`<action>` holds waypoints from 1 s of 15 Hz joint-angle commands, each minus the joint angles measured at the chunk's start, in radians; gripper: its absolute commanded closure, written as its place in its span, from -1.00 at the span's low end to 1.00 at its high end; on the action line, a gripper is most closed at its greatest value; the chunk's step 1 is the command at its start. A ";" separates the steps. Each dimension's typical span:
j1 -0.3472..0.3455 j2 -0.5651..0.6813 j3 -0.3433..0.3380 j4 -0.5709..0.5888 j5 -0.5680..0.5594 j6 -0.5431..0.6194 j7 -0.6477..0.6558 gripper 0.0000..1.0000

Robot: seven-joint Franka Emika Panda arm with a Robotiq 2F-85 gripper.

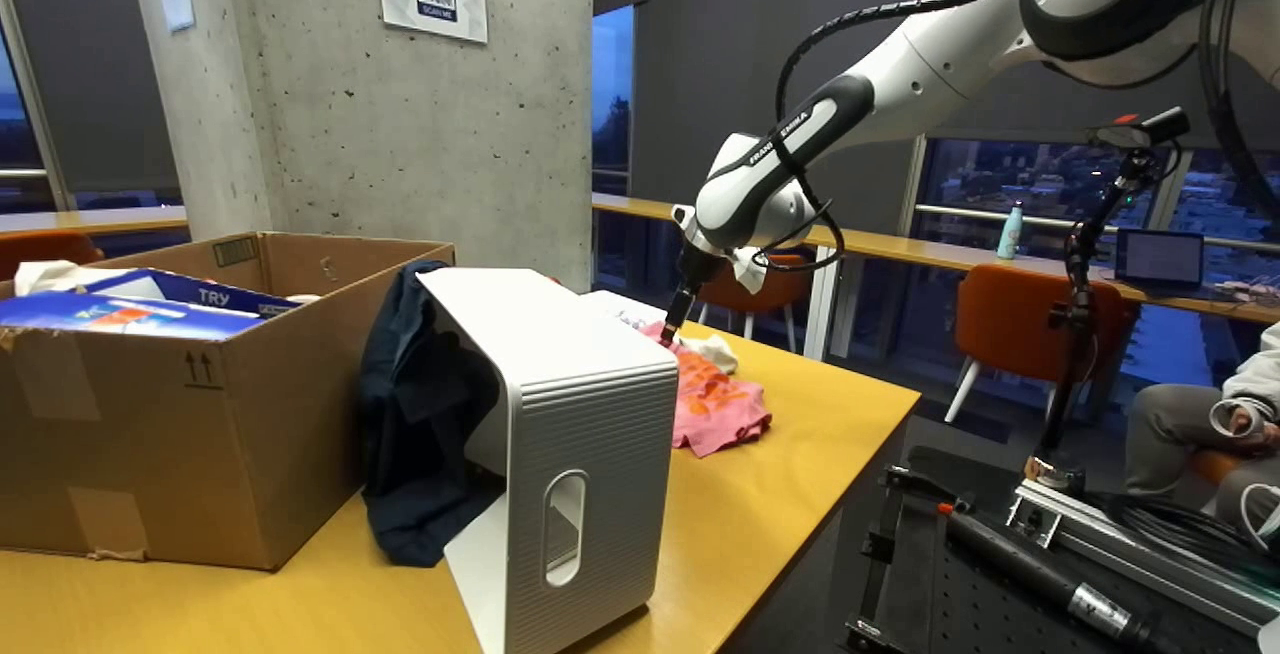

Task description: Put the dark blue and pink clothes on the white basket

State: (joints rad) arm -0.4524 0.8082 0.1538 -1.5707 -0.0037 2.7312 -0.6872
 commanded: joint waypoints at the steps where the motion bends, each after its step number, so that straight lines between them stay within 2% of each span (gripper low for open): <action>1: 0.016 0.059 -0.032 0.082 0.001 -0.042 0.002 -1.00; 6: 0.062 0.132 -0.121 0.159 -0.036 -0.040 0.065 -1.00; 15: 0.103 0.287 -0.183 0.361 -0.083 -0.004 0.131 -1.00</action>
State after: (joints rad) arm -0.3714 1.0363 -0.0007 -1.3095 -0.0509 2.7290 -0.5985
